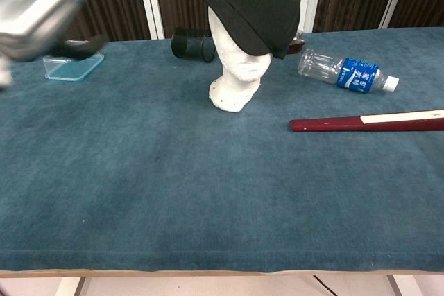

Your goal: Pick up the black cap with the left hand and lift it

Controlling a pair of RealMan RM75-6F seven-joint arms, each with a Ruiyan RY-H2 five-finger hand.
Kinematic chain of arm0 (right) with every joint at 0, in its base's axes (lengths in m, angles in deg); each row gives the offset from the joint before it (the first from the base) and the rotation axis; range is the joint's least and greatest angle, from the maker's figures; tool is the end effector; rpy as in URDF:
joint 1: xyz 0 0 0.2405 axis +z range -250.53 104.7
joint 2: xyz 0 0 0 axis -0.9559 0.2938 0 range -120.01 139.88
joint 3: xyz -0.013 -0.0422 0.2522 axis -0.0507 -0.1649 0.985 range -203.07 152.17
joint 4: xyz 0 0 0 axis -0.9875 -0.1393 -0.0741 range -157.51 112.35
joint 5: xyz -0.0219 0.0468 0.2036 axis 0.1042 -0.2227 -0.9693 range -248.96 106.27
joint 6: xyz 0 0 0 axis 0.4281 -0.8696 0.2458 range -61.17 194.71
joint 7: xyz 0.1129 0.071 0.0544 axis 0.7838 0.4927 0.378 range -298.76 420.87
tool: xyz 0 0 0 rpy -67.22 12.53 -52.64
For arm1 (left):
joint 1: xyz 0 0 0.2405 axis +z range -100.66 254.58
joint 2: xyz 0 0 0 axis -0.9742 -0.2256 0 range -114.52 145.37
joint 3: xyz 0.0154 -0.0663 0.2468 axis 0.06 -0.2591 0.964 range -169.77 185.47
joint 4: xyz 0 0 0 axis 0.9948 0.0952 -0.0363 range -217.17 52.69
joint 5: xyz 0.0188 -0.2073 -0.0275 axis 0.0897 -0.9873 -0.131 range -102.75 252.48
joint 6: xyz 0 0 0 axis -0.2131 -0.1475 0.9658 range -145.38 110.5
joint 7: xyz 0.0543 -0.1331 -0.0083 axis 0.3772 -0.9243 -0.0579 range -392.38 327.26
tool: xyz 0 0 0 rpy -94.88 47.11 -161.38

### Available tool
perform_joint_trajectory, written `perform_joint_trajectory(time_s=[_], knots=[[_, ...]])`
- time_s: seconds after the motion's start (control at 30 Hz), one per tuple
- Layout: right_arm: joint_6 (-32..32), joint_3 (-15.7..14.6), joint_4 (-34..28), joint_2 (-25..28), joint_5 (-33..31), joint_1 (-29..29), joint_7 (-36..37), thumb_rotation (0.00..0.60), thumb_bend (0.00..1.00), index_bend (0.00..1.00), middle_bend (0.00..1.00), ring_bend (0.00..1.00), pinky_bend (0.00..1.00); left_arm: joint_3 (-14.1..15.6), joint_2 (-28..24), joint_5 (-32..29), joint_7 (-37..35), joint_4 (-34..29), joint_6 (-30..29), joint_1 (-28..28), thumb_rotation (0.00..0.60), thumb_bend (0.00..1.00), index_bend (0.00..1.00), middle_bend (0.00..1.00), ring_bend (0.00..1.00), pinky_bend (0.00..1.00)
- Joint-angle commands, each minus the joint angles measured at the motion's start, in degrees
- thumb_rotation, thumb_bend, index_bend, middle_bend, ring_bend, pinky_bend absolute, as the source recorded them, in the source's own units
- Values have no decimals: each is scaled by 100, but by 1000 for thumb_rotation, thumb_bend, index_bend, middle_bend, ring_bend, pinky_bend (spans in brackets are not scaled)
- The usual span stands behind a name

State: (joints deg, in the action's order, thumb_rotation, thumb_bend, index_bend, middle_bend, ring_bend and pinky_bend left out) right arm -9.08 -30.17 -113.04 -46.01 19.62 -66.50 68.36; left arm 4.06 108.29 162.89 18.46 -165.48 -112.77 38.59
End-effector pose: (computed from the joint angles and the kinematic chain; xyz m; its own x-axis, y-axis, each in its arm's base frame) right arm -0.3364 -0.1575 0.1695 0.4500 -0.2744 0.8498 -0.8911 -0.0749 0.4477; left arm -0.1185 0.2926 0.0418 0.6015 -0.5611 0.5687 0.5409 -0.2378 -0.8067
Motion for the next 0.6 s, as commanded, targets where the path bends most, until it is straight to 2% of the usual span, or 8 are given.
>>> perform_joint_trajectory(time_s=[0.03,0.07,0.13,0.23,0.3,0.4,0.6], knots=[[-172,50,-208,-49,16,-76,-326,600,128,0,0,0,0,910,-1797,-1110,-829,-2256,-550,1680,600,296,5,115,101,169],[-192,78,-292,-87,-2,-77,-482,600,128,0,0,0,0,1071,-2126,-1287,-1315,-2494,-554,1943,600,295,2,101,92,161],[-168,125,-446,-169,-45,-55,-809,600,128,0,0,0,0,1299,-2472,-1325,-2234,-2413,-578,2336,600,296,0,78,77,137],[-162,221,-616,-342,-183,-42,-1260,600,128,0,0,0,0,1396,-2412,-1123,-3395,-1692,-759,2812,600,297,0,81,76,127],[-213,293,-647,-469,-295,-62,-1432,600,127,0,0,0,0,1411,-2294,-1002,-3807,-1265,-760,2975,600,297,0,82,75,126],[-249,370,-655,-570,-448,-80,-1701,600,128,0,0,0,0,1438,-2335,-813,-4062,-1033,-600,3050,600,295,0,88,75,122],[-228,412,-674,-644,-570,-82,-1870,600,128,0,0,0,0,1155,-2298,-677,-4050,-875,-705,3225,600,295,0,90,76,119]])
